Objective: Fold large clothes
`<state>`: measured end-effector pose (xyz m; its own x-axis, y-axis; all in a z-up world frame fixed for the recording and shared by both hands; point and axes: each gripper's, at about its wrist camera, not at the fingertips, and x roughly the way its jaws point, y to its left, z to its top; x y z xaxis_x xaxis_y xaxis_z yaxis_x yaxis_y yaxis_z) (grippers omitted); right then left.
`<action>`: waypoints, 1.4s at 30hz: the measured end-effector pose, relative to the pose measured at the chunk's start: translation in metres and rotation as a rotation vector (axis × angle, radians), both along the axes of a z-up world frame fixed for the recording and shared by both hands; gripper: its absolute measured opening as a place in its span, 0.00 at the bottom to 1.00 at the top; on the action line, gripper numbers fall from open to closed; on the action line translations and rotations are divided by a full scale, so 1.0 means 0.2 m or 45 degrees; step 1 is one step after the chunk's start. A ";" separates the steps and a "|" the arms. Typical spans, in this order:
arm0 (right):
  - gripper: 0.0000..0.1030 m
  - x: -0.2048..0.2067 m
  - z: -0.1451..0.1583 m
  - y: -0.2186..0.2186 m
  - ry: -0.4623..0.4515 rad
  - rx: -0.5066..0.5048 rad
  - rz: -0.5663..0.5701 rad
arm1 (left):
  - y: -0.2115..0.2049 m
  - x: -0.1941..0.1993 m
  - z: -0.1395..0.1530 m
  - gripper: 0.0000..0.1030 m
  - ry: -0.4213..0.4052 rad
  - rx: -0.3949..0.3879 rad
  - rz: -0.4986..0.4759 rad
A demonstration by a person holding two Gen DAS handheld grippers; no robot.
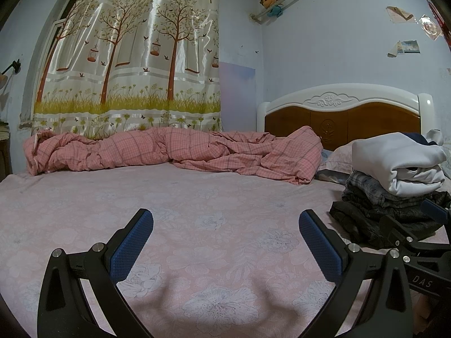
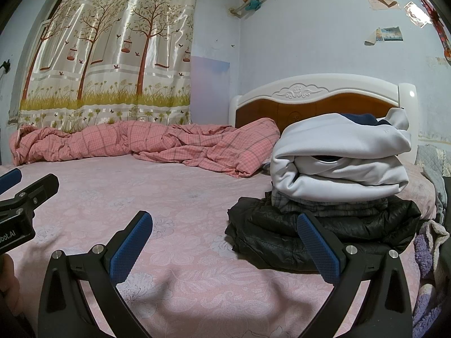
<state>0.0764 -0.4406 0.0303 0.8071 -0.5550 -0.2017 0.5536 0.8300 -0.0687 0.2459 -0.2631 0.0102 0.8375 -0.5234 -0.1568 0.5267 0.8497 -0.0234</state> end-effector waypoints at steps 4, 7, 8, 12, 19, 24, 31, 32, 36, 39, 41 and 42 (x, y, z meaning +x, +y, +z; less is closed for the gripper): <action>1.00 0.00 0.00 0.00 0.000 -0.001 0.000 | 0.00 0.00 0.00 1.00 -0.001 0.000 0.001; 1.00 0.00 0.00 0.00 0.000 -0.003 0.000 | 0.01 0.00 0.01 1.00 -0.005 -0.002 0.003; 1.00 0.00 0.00 0.00 -0.001 -0.005 -0.002 | 0.01 0.00 0.01 1.00 -0.004 -0.002 0.002; 1.00 0.00 0.01 0.00 -0.007 -0.006 -0.006 | 0.01 0.00 0.01 1.00 -0.003 -0.003 0.003; 1.00 0.00 0.01 0.00 -0.007 -0.008 -0.007 | 0.01 0.00 0.01 1.00 -0.004 -0.003 0.003; 1.00 0.00 0.01 0.01 -0.008 -0.008 -0.008 | 0.01 0.00 0.01 1.00 -0.005 -0.002 0.003; 1.00 0.00 0.01 0.00 -0.008 -0.007 -0.008 | 0.01 0.00 0.01 1.00 -0.005 -0.003 0.003; 1.00 0.00 0.01 0.00 -0.008 -0.007 -0.008 | 0.01 0.00 0.00 1.00 -0.005 -0.003 0.003; 1.00 0.00 0.01 0.01 -0.008 -0.008 -0.009 | 0.01 0.00 0.00 1.00 -0.005 -0.003 0.003; 1.00 0.00 0.00 0.01 -0.007 -0.009 -0.009 | 0.01 0.00 0.00 1.00 -0.005 -0.002 0.003; 1.00 0.00 0.00 0.01 -0.007 -0.009 -0.010 | 0.00 0.00 0.00 1.00 -0.005 -0.002 0.003; 1.00 0.00 0.00 0.01 -0.008 -0.008 -0.010 | 0.00 0.00 0.00 1.00 -0.005 -0.002 0.003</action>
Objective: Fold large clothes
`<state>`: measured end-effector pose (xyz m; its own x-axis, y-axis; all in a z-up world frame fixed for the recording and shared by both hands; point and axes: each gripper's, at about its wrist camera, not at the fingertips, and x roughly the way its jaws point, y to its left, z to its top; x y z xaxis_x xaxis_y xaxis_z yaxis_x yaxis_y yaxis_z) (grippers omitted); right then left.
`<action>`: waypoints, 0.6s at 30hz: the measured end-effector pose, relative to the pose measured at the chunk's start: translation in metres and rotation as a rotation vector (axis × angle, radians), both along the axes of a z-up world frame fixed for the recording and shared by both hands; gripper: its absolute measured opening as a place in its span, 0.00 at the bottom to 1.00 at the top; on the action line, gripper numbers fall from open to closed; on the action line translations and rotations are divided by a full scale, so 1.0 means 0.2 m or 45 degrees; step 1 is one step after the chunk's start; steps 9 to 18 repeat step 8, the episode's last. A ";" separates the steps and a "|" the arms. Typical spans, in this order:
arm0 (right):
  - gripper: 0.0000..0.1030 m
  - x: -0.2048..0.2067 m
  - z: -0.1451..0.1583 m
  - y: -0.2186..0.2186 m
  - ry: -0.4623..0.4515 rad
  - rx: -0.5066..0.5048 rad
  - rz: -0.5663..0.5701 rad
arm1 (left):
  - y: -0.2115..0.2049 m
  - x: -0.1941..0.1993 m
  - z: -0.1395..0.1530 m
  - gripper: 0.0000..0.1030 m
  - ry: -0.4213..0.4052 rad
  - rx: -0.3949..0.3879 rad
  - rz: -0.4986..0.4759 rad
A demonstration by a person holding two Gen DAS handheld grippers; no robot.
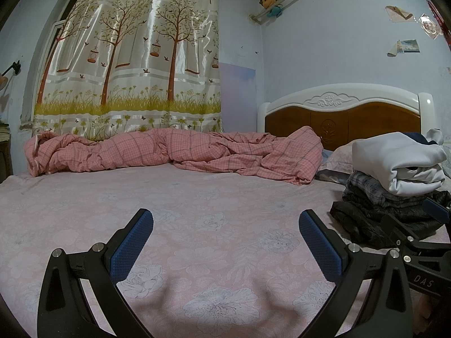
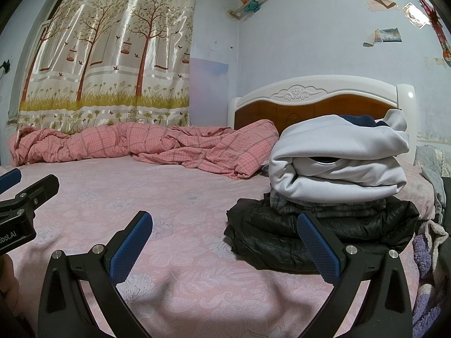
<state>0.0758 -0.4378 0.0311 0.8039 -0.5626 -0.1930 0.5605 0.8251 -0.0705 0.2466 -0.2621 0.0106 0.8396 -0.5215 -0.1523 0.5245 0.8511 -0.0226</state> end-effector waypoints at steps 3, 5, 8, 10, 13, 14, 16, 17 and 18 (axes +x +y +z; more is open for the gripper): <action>1.00 0.00 0.00 0.00 -0.001 0.002 0.000 | 0.00 0.00 0.00 1.00 0.001 0.000 0.000; 1.00 0.00 0.00 0.00 -0.001 0.001 0.000 | 0.00 0.00 0.00 1.00 0.000 0.000 0.000; 1.00 0.00 0.00 0.00 0.000 0.000 0.000 | 0.00 0.00 0.00 1.00 0.000 0.000 0.000; 1.00 0.00 0.00 0.00 0.000 0.000 0.000 | 0.00 0.00 0.00 1.00 0.000 0.000 0.000; 1.00 0.00 0.00 0.00 0.000 0.000 0.000 | 0.00 0.00 0.00 1.00 0.000 0.000 0.000; 1.00 0.00 0.00 0.00 0.000 0.000 0.000 | 0.00 0.00 0.00 1.00 0.000 0.000 0.000; 1.00 0.00 0.00 0.00 0.000 0.000 0.000 | 0.00 0.00 0.00 1.00 0.000 0.000 0.000; 1.00 0.00 0.00 0.00 0.000 0.000 0.000 | 0.00 0.00 0.00 1.00 0.000 0.000 0.000; 1.00 0.00 0.00 0.00 0.000 0.000 0.000 | 0.00 0.00 0.00 1.00 0.000 0.000 0.000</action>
